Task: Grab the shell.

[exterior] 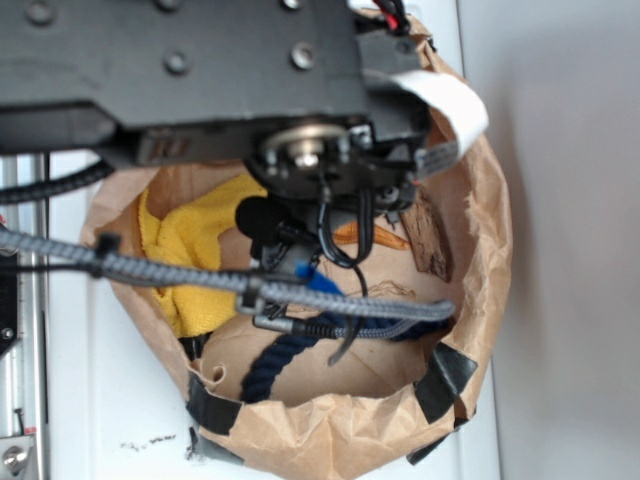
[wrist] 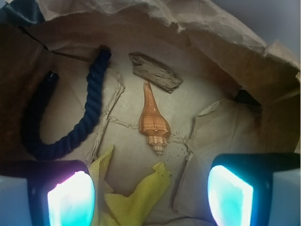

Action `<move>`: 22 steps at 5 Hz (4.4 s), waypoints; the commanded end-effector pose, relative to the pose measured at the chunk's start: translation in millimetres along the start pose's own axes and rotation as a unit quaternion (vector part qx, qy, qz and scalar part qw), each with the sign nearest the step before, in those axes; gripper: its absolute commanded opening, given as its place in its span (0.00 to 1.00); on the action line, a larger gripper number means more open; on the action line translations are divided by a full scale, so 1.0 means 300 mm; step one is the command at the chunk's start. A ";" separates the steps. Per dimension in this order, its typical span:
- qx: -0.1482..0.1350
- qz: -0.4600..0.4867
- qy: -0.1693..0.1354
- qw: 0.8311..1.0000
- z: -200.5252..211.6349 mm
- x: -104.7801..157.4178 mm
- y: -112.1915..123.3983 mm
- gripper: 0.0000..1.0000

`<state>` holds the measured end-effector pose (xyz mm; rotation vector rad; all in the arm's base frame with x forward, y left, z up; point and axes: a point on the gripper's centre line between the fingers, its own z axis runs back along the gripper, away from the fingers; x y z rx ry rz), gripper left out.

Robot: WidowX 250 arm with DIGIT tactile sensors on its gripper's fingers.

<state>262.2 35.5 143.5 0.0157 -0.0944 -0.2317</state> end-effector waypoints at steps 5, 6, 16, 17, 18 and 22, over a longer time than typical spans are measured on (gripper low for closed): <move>0.026 -0.042 -0.045 0.998 -0.019 0.003 -0.029 1.00; 0.049 -0.027 -0.029 0.998 -0.094 0.014 -0.030 1.00; 0.065 -0.016 -0.033 0.997 -0.345 0.111 -0.014 0.00; 0.077 -0.006 -0.055 0.995 -0.251 0.081 -0.033 0.00; 0.054 0.002 -0.064 0.996 -0.082 0.040 -0.051 0.00; 0.067 0.038 -0.041 0.996 0.088 0.107 -0.062 0.00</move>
